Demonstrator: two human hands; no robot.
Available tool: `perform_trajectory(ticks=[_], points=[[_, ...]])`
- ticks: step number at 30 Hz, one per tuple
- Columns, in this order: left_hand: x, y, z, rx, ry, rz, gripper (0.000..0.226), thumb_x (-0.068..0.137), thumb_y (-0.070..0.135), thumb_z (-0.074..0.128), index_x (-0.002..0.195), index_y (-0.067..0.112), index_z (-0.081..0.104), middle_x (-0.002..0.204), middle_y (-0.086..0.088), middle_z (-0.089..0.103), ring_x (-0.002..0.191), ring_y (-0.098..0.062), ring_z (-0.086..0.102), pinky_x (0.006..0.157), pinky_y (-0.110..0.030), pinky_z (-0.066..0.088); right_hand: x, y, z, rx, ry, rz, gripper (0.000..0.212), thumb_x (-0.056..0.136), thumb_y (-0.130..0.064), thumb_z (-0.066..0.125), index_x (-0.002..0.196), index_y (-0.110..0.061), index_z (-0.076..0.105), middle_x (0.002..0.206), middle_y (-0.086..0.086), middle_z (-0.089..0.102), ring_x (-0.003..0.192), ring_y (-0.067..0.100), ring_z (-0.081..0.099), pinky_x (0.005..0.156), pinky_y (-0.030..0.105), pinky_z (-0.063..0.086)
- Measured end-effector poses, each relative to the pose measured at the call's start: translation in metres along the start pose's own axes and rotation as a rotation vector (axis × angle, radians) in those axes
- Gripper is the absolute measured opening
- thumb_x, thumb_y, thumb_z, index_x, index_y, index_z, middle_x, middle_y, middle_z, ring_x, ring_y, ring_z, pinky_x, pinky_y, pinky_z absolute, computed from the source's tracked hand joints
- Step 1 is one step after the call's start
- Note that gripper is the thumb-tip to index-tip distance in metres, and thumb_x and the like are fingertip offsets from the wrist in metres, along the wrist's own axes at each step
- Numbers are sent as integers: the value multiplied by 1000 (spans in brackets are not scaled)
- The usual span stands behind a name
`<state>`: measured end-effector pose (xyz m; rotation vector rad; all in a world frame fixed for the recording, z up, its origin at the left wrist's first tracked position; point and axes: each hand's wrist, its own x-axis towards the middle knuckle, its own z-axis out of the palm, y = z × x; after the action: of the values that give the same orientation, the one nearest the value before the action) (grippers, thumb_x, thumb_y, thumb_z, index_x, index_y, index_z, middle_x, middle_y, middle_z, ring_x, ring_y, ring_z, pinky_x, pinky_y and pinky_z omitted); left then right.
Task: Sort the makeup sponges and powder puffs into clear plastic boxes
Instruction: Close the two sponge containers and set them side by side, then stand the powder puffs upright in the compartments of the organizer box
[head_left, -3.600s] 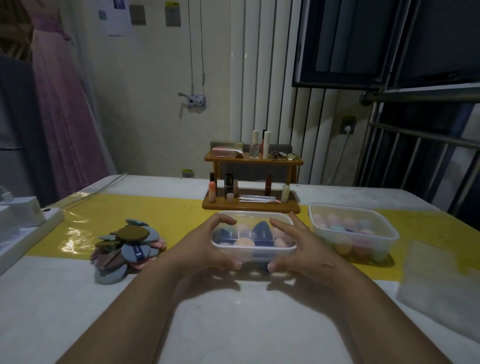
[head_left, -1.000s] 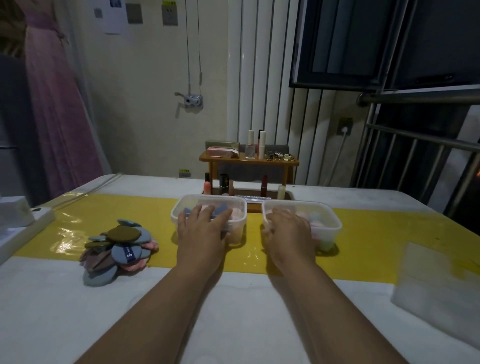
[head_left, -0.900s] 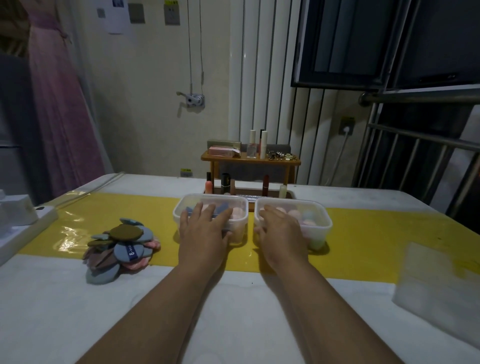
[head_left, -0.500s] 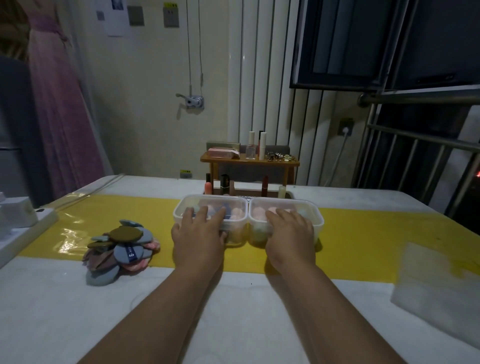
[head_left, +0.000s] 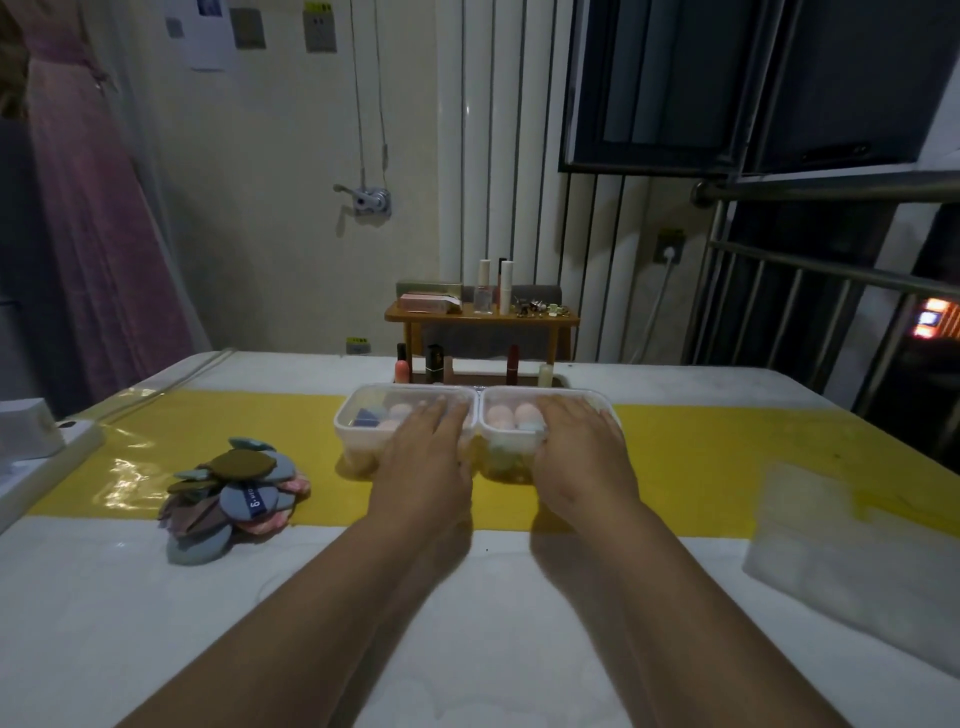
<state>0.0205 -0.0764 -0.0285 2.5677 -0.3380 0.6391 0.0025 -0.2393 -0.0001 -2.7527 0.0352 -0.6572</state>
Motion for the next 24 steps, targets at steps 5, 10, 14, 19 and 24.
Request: perform_trajectory(ticks=[5, 10, 14, 19, 24], points=[[-3, 43, 9, -88, -14, 110, 68, 91, 15, 62, 152, 26, 33, 159, 1, 30, 145, -19, 27, 117, -41, 31, -20, 28, -36, -81, -29, 69, 62, 89, -14, 49, 149, -19, 37, 156, 1, 37, 147, 21, 24, 122, 40, 13], [-11, 81, 33, -253, -132, 196, 70, 89, 10, 60, 153, 25, 33, 161, 1, 28, 147, -19, 26, 117, -31, 23, -47, 71, -59, -161, -46, 178, 60, 92, -17, 51, 150, -18, 35, 159, 3, 31, 149, 22, 20, 121, 41, 13], [-16, 123, 51, -348, -263, 243, 77, 88, 9, 61, 155, 28, 28, 162, -1, 25, 147, -18, 25, 115, -28, 23, -72, 110, -78, -260, -21, 276, 60, 97, -43, 49, 150, -18, 36, 159, 2, 32, 148, 24, 22, 120, 42, 15], [-21, 165, 65, -356, -389, 376, 84, 87, 1, 56, 154, 39, 23, 165, -1, 14, 148, -19, 24, 107, -29, 33, -99, 145, -95, -364, -10, 331, 77, 86, -66, 53, 147, -22, 38, 154, 0, 38, 145, 22, 28, 119, 41, 17], [-33, 196, 83, -381, -430, 498, 78, 89, 6, 61, 151, 41, 31, 166, 7, 11, 145, -18, 31, 104, -30, 41, -121, 164, -110, -497, 15, 405, 76, 77, -71, 61, 137, -27, 47, 145, -5, 46, 140, 20, 33, 116, 42, 20]])
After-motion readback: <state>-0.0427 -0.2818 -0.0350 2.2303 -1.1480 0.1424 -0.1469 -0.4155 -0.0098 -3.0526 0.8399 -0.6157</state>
